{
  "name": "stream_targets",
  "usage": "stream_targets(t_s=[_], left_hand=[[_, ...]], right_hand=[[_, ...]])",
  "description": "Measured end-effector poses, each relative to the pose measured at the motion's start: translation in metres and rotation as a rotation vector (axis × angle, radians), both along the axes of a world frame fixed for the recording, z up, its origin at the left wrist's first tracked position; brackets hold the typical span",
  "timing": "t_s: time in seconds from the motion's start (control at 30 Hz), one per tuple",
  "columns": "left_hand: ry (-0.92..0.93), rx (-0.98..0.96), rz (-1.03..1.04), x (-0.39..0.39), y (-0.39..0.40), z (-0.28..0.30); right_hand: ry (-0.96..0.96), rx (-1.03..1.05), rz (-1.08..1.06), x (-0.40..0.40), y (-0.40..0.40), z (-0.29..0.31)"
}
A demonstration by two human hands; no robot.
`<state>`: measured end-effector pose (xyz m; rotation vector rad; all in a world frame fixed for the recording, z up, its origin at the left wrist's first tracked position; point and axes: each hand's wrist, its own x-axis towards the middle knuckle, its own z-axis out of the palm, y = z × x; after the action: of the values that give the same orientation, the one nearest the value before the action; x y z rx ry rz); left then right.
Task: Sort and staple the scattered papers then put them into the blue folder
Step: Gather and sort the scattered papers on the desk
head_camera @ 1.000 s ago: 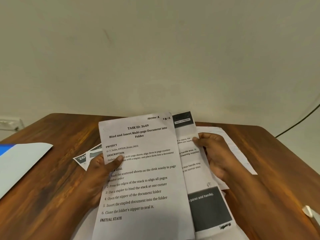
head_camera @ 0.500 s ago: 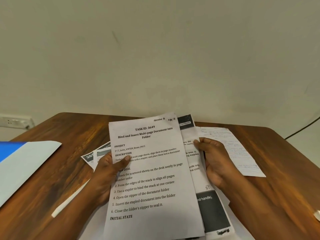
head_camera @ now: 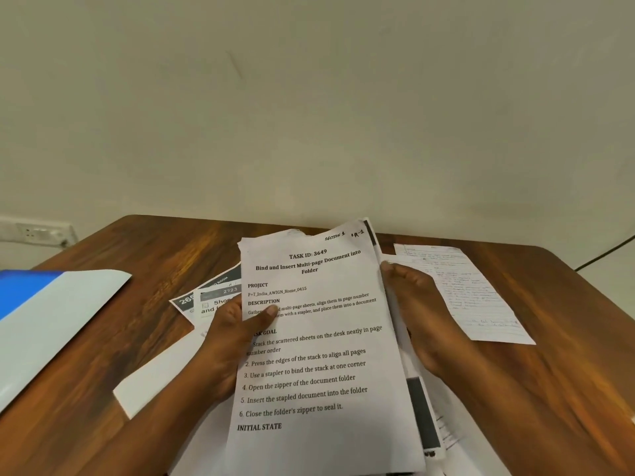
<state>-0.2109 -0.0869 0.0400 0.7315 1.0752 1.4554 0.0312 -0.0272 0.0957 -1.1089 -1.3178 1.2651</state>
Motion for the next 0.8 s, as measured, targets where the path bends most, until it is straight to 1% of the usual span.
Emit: stream_targets(t_s=[0.13,0.23,0.3,0.4,0.57,0.7,0.8], left_hand=[[-0.018,0.005,0.048,0.006,-0.003,0.002],[-0.051,0.037,0.04,0.011,-0.006,0.005],[-0.111,0.056,0.015,0.014,-0.008,0.009],[-0.202,0.048,-0.045,0.013,-0.01,0.013],[-0.187,0.005,-0.173,0.016,-0.015,0.011],[-0.192,0.037,-0.216,0.011,-0.014,0.008],[-0.136,0.044,-0.156,0.009,-0.01,0.007]], right_hand=[[-0.195,0.066,0.065,0.0,-0.001,-0.007],[-0.272,0.097,0.025,-0.004,-0.002,-0.015],[-0.263,0.101,-0.004,-0.005,-0.003,-0.017],[-0.186,0.088,0.007,-0.004,-0.002,-0.014],[-0.05,0.133,0.001,-0.005,-0.009,-0.001],[-0.063,0.112,-0.035,-0.013,-0.017,-0.004],[-0.146,0.097,-0.001,-0.014,-0.013,-0.012]])
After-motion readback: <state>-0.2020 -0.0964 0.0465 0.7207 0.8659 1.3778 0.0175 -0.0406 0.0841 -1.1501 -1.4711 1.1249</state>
